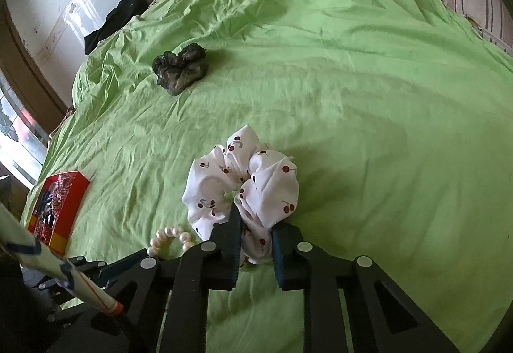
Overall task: Organize jewelry
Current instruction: 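Grasp the pearl bracelet with the left tool while the right grasps the white cherry scrunchie, then lift the pearl bracelet with the left tool while the right lifts the white scrunchie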
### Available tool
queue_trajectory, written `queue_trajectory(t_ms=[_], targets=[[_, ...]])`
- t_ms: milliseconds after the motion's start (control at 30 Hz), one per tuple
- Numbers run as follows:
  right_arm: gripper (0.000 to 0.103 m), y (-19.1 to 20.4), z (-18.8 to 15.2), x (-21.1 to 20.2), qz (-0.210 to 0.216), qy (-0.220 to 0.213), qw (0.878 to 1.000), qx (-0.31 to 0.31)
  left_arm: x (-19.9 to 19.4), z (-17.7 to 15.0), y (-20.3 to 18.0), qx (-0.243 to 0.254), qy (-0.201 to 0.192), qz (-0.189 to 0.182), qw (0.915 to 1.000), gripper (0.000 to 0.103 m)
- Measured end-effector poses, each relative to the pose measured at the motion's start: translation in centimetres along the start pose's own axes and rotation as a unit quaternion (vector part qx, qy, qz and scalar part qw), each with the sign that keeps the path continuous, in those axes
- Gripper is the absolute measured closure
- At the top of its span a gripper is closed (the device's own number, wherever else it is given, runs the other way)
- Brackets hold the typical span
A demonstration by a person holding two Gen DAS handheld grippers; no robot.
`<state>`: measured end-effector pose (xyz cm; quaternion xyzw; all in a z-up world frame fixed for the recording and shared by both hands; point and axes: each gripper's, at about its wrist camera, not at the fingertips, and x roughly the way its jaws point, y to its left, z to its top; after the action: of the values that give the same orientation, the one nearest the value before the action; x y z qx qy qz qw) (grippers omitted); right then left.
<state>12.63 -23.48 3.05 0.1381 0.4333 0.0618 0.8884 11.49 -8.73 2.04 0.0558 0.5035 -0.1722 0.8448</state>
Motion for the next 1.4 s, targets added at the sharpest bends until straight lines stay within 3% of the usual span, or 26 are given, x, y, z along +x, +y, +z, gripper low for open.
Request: queue_trajectory(t_ms=[200,300,367,433,533,600,633,667,867,1200,1400], targets=[[0.086,-0.1,-0.1,0.0,0.002,0.002,1.0,0.003,0.5,-0.1,0.2,-0.019,-0.002,-0.008,0.9998,0.09],[0.086,-0.1,-0.1,0.0,0.003,0.003,1.0,0.005,0.7,0.1,0.4,-0.04,-0.003,-0.03,0.9987,0.075],[0.086,-0.2,-0.2,0.1,0.003,0.003,1.0,0.007,0.8,0.2,0.0,-0.046,-0.004,-0.042,0.998,0.057],[0.086,-0.1,-0.3,0.1,0.002,0.004,1.0,0.007,0.9,0.2,-0.8,-0.037,-0.008,-0.03,0.9988,0.053],[0.086,-0.2,-0.3,0.1,0.002,0.004,1.0,0.006,0.9,0.0,-1.8,-0.01,-0.013,-0.004,0.9999,0.057],[0.086,-0.1,-0.3,0.1,0.002,0.004,1.0,0.006,0.7,0.1,-1.6,-0.007,-0.012,0.003,0.9999,0.073],[0.086,-0.1,-0.4,0.1,0.002,0.003,1.0,0.006,0.6,0.1,-1.4,-0.007,-0.01,0.002,0.9999,0.09],[0.086,-0.1,-0.3,0.1,0.001,0.003,1.0,0.006,0.4,0.1,-1.1,-0.01,-0.006,-0.001,0.9999,0.094],[0.087,0.4,-0.4,-0.6,-0.007,-0.005,1.0,-0.006,-1.7,-0.8,0.1,-0.034,-0.015,-0.014,0.9992,0.094],[0.088,1.9,-1.6,-3.2,-0.009,-0.016,1.0,-0.021,-8.2,-3.0,-0.7,-0.009,-0.072,-0.009,0.9973,0.094],[0.089,3.0,-3.1,-5.8,-0.005,-0.028,0.999,-0.016,-10.7,-4.6,0.0,-0.019,-0.084,-0.009,0.9962,0.094]])
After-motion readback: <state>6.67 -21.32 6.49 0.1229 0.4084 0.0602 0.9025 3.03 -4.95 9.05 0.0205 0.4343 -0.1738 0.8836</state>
